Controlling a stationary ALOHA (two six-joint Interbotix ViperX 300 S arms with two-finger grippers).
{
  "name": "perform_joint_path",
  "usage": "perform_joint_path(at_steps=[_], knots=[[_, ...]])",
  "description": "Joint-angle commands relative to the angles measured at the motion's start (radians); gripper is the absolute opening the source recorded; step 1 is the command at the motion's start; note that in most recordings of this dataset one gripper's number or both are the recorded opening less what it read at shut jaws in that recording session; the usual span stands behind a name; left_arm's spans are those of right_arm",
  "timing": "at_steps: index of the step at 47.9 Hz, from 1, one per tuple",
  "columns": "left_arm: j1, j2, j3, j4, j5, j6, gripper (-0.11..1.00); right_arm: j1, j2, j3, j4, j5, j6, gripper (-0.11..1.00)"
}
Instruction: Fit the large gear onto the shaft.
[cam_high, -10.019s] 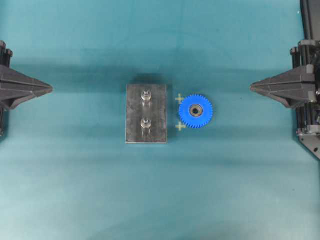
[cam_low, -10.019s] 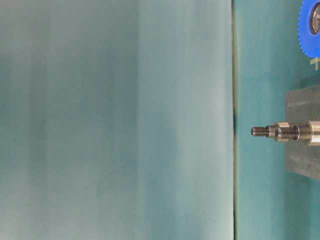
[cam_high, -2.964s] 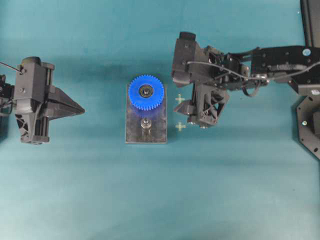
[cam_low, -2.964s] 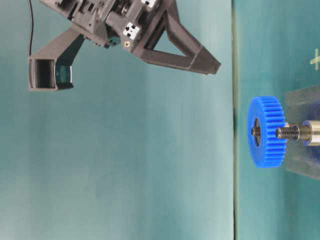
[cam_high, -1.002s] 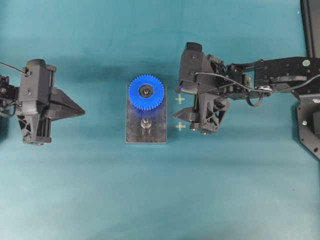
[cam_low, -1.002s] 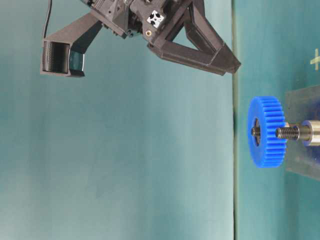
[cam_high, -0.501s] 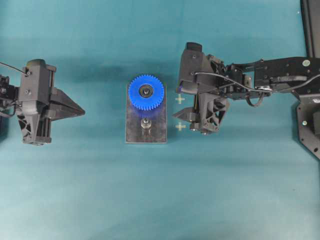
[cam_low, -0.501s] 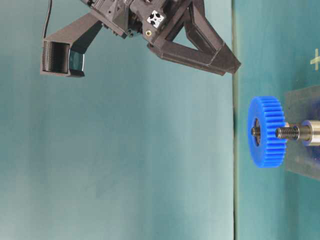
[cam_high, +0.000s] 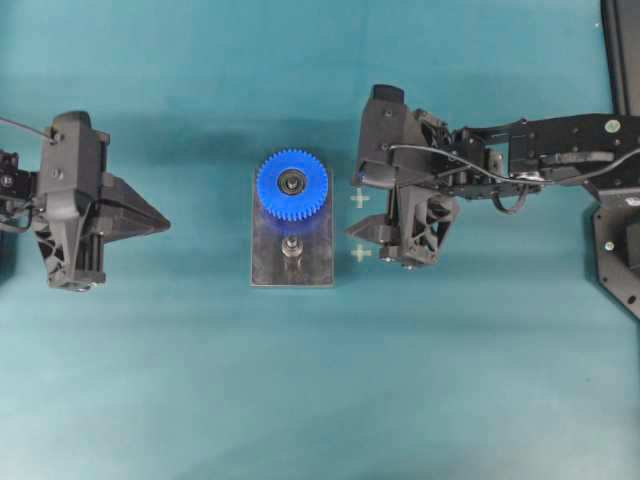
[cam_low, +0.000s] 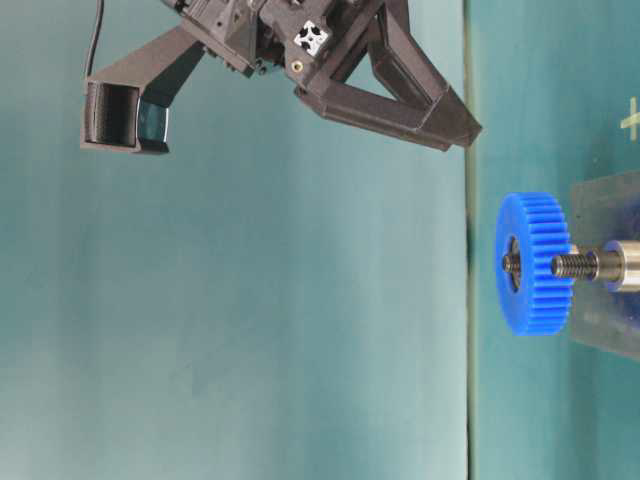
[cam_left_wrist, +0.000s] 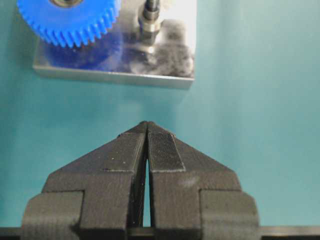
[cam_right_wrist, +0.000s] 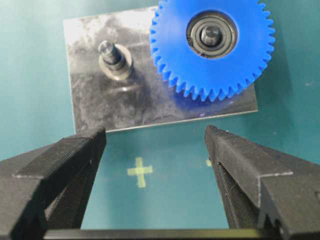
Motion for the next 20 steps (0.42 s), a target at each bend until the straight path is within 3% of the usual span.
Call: perform_joint_path(at_steps=[1,20], knots=[[-0.005,-0.006,-0.014,0.002,-0.008,0.009,0.00,0.003,-0.023,-0.015,0.000,-0.006,0.003,0.86],[-0.003,-0.034,0.012,0.002,-0.172,0.040,0.00,0.003,-0.023,-0.014,0.000,-0.006,0.003,0.86]])
